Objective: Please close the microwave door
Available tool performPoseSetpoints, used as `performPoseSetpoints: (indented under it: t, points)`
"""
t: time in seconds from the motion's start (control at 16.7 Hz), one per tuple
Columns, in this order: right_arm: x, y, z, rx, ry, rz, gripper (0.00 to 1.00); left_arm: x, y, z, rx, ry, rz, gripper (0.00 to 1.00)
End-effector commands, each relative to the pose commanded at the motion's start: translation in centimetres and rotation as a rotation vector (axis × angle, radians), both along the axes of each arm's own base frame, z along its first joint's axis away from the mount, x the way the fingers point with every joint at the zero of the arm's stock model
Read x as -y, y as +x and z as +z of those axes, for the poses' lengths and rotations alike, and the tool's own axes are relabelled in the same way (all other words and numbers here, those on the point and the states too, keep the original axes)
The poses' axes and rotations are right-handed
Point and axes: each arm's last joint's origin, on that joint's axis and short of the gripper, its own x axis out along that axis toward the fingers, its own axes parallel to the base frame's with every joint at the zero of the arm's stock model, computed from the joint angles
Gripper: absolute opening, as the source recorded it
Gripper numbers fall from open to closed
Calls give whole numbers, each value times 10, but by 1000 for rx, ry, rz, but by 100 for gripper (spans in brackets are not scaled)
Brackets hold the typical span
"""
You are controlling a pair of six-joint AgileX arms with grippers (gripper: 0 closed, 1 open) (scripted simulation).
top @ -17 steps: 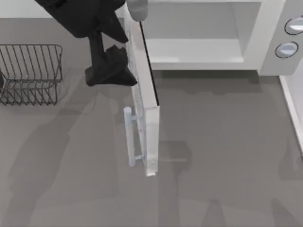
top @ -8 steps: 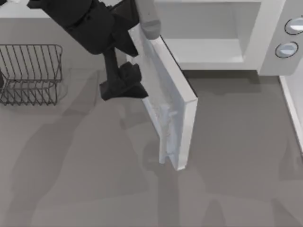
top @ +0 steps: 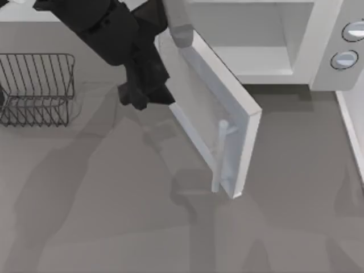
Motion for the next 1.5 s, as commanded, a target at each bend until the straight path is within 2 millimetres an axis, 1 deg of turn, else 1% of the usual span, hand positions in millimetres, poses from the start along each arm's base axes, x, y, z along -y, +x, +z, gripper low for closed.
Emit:
performPoseSetpoints:
  t: [0.24, 0.3, 0.84, 1.32, 1.5]
  points:
    - [0, 0, 0, 0, 0, 0, 100, 0, 0, 0, 0, 0, 0, 2]
    - [0, 0, 0, 0, 0, 0, 100, 0, 0, 0, 0, 0, 0, 0]
    - [0, 0, 0, 0, 0, 0, 100, 0, 0, 0, 0, 0, 2, 0]
    - [0, 0, 0, 0, 0, 0, 100, 18, 0, 0, 0, 0, 2, 0]
    - [0, 0, 0, 0, 0, 0, 100, 19, 0, 0, 0, 0, 2, 0]
